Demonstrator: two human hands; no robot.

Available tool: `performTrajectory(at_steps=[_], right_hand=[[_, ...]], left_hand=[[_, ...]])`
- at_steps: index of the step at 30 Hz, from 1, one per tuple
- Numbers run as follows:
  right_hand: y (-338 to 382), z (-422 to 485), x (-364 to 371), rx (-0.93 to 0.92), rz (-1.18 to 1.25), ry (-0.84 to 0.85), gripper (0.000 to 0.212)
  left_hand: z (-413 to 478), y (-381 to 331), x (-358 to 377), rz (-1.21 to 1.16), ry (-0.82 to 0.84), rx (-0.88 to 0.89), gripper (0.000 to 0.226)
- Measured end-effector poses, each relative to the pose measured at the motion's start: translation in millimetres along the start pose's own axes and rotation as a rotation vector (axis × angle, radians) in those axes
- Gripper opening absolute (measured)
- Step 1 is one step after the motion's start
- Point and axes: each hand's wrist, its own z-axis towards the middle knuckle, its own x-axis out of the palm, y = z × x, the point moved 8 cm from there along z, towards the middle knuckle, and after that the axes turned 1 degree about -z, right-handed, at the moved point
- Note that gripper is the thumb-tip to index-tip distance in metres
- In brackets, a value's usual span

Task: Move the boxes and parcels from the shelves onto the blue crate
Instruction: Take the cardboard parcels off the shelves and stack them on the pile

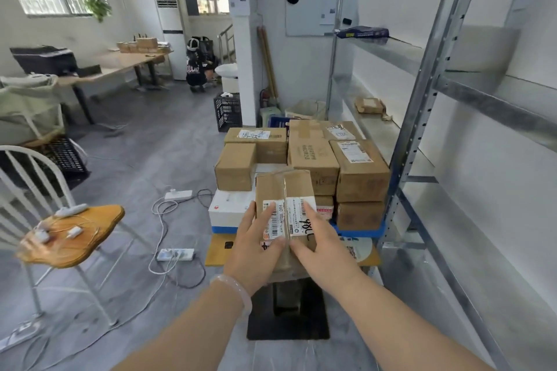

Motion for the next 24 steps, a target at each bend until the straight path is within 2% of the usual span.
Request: performTrajectory(at_steps=[3,7,9,14,24], right_hand=[[-3,29,8,-0.011,-0.022,0.058,0.087],[-9,69,23,0.009,-0.046,0.13,0.118],[-9,92,32,0.006,-0.099,0.144,0.125],[6,156,48,-0.009,-0.158,0.053,0.114],[15,252,51,0.125,-0.181,-0.097,0.093]], left_hand=[[28,11,-5,-0.046,-0.008,-0.016,0.059],[74,29,-11,-0.065,0.024,-0.008,0.057],[100,41,-15,-0.067,0.048,-0.015,0.057],[171,66,-39,-0.033,0.102,-0.002,0.06],[279,100,-56,-0.062,0.241,0.016,0.064]])
